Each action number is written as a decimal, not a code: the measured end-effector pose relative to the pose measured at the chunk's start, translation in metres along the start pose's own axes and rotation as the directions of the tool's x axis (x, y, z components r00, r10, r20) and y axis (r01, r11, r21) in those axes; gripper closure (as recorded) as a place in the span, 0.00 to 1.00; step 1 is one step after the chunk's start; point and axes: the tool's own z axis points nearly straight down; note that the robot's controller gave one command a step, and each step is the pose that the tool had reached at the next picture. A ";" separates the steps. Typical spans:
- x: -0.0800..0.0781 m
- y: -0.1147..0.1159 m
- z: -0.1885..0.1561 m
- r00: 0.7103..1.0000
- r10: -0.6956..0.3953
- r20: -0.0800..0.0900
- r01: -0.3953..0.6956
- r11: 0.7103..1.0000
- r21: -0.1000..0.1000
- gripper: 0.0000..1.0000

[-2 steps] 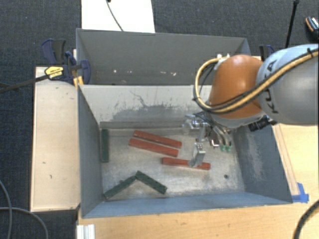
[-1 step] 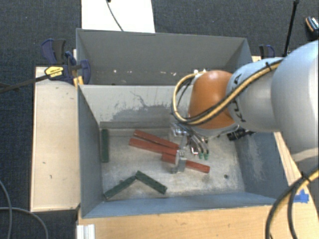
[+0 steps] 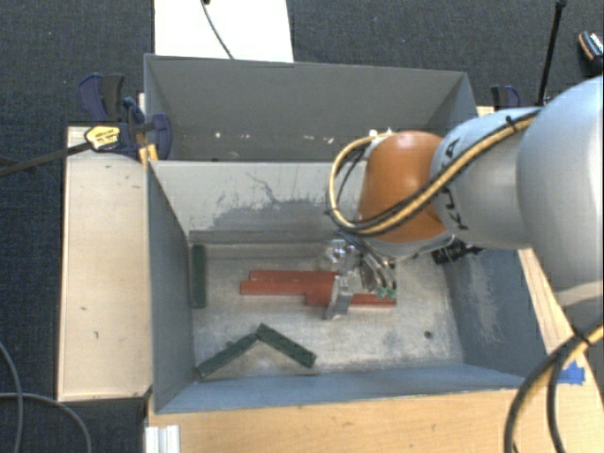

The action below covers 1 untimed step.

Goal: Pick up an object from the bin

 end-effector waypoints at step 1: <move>-0.001 0.043 -0.122 1.000 0.025 0.007 -0.025 1.000 -0.002 1.00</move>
Offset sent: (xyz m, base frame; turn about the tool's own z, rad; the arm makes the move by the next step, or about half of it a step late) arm -0.0004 0.0400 0.1168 0.0296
